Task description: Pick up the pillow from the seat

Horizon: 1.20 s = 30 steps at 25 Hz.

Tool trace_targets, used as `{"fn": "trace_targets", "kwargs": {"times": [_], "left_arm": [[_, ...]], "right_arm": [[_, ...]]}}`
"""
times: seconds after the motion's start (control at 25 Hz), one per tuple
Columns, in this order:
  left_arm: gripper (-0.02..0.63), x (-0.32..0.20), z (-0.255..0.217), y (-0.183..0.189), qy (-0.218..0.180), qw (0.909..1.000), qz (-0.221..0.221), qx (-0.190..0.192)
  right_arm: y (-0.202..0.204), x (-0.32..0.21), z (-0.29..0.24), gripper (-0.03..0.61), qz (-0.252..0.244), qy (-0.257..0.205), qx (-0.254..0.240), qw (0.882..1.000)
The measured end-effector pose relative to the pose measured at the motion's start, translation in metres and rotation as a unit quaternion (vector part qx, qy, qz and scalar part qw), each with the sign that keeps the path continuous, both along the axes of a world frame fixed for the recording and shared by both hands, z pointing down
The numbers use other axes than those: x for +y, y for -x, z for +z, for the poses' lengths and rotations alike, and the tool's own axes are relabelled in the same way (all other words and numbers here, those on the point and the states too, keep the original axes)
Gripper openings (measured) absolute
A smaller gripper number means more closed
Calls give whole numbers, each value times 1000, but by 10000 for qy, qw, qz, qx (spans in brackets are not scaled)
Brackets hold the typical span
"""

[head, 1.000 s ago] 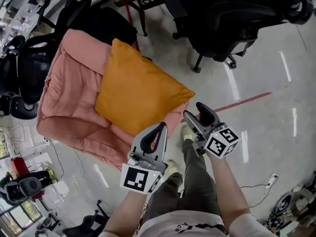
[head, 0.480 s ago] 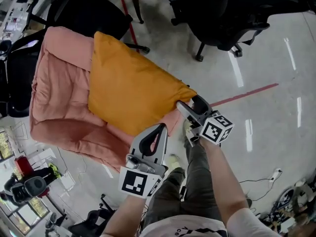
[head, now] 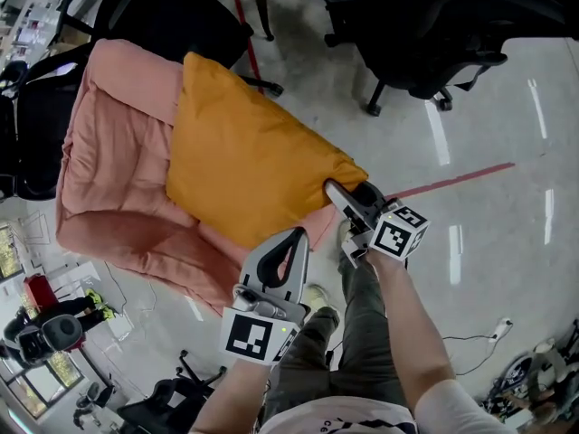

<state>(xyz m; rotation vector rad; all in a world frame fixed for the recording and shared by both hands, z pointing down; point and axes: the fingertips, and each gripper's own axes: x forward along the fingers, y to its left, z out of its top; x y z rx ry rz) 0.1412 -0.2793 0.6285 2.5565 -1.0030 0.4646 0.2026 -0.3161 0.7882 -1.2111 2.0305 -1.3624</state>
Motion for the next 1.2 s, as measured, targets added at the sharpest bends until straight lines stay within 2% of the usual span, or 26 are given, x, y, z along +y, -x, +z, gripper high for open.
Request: {"fn": "trace_targets", "kwargs": {"times": [0.2, 0.36, 0.6, 0.92, 1.2], "left_arm": [[11, 19, -23, 26, -125, 9999, -108, 49], [11, 22, -26, 44, -175, 9995, -251, 67], [11, 48, -59, 84, -397, 9982, -432, 100], [11, 69, -117, 144, -848, 9918, -910, 278], [11, 88, -171, 207, -1187, 9821, -1379, 492]], "right_arm": [[24, 15, -29, 106, -347, -195, 309, 9987], [35, 24, -44, 74, -584, -250, 89, 9979], [82, 57, -108, 61, -1071, -558, -469, 9916], [153, 75, -200, 54, -1536, -961, -741, 9807], [218, 84, -273, 46, -1936, -1233, -825, 9698]]}}
